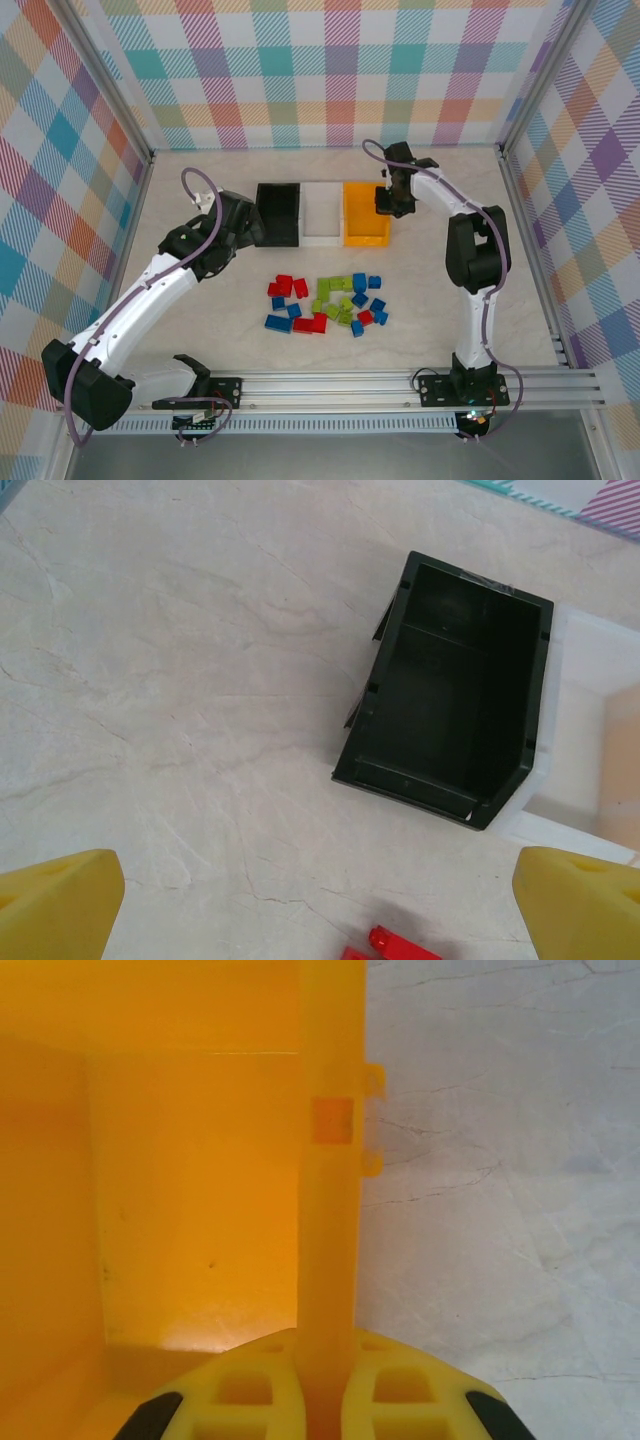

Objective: Sort the legos into containers by color

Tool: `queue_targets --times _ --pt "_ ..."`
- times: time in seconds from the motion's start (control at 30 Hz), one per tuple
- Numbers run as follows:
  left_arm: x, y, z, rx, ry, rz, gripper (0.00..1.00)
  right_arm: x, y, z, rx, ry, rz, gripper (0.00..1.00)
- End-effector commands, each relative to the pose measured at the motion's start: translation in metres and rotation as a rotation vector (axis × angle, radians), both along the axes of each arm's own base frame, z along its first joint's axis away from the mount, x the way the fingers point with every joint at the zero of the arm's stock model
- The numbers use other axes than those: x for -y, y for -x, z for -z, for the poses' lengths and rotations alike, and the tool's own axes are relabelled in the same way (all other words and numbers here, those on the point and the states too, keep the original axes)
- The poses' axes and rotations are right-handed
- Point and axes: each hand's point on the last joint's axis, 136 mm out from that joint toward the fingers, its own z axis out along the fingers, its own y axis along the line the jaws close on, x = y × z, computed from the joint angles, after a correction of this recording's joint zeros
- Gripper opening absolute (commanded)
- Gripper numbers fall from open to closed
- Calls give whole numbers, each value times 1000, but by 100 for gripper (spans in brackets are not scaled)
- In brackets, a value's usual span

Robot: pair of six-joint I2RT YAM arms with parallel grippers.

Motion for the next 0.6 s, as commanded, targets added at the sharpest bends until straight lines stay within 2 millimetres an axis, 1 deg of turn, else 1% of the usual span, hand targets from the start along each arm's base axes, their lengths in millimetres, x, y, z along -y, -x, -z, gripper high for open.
queue_targets --times 0.0,0.13,0.27,0.57 --pt "-5 3 8 -30 -21 -1 100 -7 -11 -23 58 -6 -98 0" --pt "-2 2 12 -42 -11 5 100 -5 -21 -21 51 1 -108 0" --pt "-1 3 15 -54 -10 8 100 -7 -23 -20 41 -11 -94 0" --pt "-2 3 9 -39 -14 7 100 4 -3 -5 -46 20 -49 0"
